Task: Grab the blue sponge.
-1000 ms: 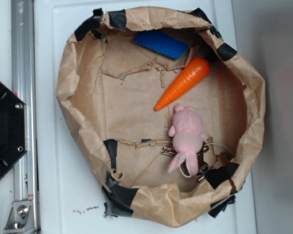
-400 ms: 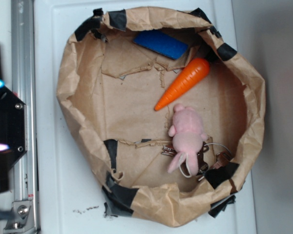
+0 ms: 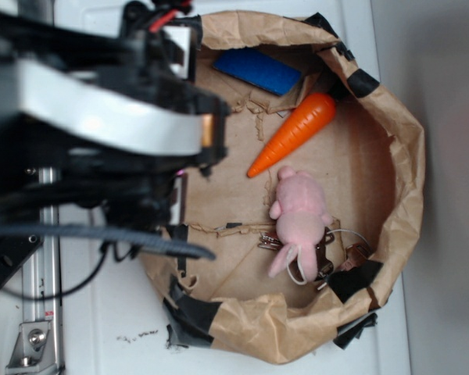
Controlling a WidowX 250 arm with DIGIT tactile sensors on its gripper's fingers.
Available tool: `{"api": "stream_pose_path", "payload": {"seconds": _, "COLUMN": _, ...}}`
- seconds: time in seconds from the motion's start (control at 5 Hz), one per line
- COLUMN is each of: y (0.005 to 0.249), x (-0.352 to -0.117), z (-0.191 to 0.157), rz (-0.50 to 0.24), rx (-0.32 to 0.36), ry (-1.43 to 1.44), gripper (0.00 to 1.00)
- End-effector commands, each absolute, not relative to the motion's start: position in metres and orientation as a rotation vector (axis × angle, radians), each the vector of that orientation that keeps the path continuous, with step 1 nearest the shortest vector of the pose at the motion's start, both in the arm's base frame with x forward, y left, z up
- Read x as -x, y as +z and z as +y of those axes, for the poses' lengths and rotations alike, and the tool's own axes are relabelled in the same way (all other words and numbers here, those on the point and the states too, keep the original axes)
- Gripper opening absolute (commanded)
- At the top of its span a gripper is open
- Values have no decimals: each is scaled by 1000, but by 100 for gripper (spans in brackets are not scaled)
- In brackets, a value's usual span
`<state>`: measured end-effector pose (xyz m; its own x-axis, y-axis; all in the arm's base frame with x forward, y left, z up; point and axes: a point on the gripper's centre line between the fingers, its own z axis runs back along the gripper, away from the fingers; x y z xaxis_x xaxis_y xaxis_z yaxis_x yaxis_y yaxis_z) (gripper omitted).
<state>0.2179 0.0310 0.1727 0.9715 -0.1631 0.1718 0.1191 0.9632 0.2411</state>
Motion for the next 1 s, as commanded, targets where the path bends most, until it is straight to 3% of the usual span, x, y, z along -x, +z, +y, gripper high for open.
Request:
{"api": "stream_pose_path", "payload": {"seconds": 0.0, "y": 127, "x": -244, "z": 48, "rz": -189, "rx": -262, "ry": -288, "gripper": 100}}
{"api": "stream_pose_path", "payload": {"seconds": 0.2, "y": 105, "x": -255, "z": 50, "rz": -167, "rx": -239, "ry": -342, "gripper": 100}}
{"api": "stream_pose_path", "payload": {"seconds": 0.4, "y": 88, "x": -265, "z": 48, "rz": -137, "rx": -260, "ry": -382, "gripper": 100}}
{"api": "stream_pose_path", "payload": {"seconds": 0.8, "y": 63, "x": -270, "z": 74, "rz": -77, "rx": -248, "ry": -392, "gripper": 100}}
